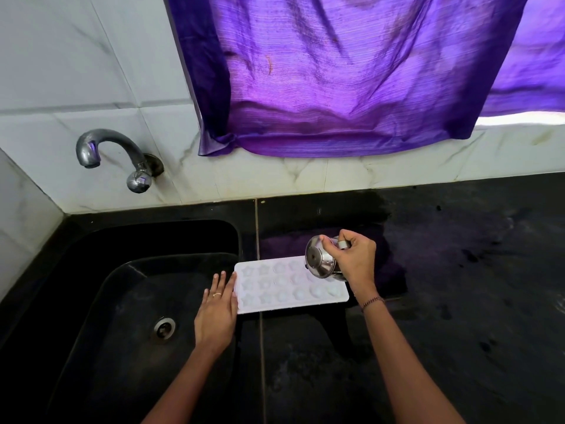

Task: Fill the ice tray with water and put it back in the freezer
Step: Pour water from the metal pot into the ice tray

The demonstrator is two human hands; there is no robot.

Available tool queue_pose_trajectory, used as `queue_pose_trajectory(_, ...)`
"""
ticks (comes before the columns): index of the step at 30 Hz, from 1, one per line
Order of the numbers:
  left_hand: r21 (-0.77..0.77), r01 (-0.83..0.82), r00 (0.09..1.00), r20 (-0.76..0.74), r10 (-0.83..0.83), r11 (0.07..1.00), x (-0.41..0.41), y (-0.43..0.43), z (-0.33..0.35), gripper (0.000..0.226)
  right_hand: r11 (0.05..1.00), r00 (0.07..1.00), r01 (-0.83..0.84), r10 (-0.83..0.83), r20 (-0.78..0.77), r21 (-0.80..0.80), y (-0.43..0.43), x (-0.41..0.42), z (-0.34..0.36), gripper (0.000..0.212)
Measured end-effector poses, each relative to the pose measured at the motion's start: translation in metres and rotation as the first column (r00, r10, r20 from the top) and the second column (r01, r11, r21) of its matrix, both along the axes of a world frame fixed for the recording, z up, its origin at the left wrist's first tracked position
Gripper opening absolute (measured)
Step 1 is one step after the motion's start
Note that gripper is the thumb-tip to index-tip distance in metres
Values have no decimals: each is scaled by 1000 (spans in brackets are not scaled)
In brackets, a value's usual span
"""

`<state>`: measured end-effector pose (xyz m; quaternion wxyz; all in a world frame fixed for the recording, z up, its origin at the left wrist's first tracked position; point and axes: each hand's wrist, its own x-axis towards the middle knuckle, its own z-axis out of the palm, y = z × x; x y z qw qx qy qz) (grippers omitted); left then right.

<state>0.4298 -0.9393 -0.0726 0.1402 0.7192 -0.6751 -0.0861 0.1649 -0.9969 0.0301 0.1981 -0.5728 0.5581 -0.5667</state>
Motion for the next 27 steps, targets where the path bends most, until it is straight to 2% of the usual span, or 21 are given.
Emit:
queue_pose_trajectory(7,7,-3,1000,5,3,1000,0,1,1,78,1000,1000,-3,4,-9,8,-2,1,-2,53)
queue_pose_trajectory(16,4,-1,1000,8,1,1000,0,1,1,77,996,996,55,-60,71,67,-1,3,0,48)
queue_pose_trajectory(27,1,-6,1000,15,5,1000,0,0,0,76,992,992,41,-55,114,122,-1,15,-2,51)
